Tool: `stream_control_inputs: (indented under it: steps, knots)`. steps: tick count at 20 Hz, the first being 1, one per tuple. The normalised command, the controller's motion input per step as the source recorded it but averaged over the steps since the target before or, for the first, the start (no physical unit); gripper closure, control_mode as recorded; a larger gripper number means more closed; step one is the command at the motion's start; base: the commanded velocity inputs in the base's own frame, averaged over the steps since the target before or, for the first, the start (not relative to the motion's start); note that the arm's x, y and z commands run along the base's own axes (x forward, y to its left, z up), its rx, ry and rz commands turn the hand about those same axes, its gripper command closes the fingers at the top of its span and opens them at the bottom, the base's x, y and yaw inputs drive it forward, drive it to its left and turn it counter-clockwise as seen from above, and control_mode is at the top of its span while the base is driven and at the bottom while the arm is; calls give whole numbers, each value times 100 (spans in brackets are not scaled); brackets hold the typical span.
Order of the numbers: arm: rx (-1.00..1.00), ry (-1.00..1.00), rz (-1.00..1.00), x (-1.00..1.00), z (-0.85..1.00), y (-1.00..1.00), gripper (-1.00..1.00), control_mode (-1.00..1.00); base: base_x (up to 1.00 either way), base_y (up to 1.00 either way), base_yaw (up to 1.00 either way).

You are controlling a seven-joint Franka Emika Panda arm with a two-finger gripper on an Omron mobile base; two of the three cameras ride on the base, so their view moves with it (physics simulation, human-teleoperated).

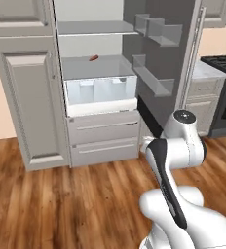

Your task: Pick up the peach and apple from the fridge and place one fruit on each plate on the dining counter.

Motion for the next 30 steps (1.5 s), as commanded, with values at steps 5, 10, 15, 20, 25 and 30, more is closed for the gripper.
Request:
stream_control_inputs:
  steps: [5,10,15,20,25,30]
  knots:
    - [0,0,0,0,0,0,100,100,-100,-1,-7]
    - [0,0,0,0,0,0,100,100,-100,-9,-3]
    - [0,0,0,0,0,0,100,100,-100,-15,-1]
    - [0,0,0,0,0,0,100,100,-100,-33,-1]
    - [0,0,0,0,0,0,100,100,-100,-57,0]
    - [0,0,0,0,0,0,100,100,-91,-77,0]
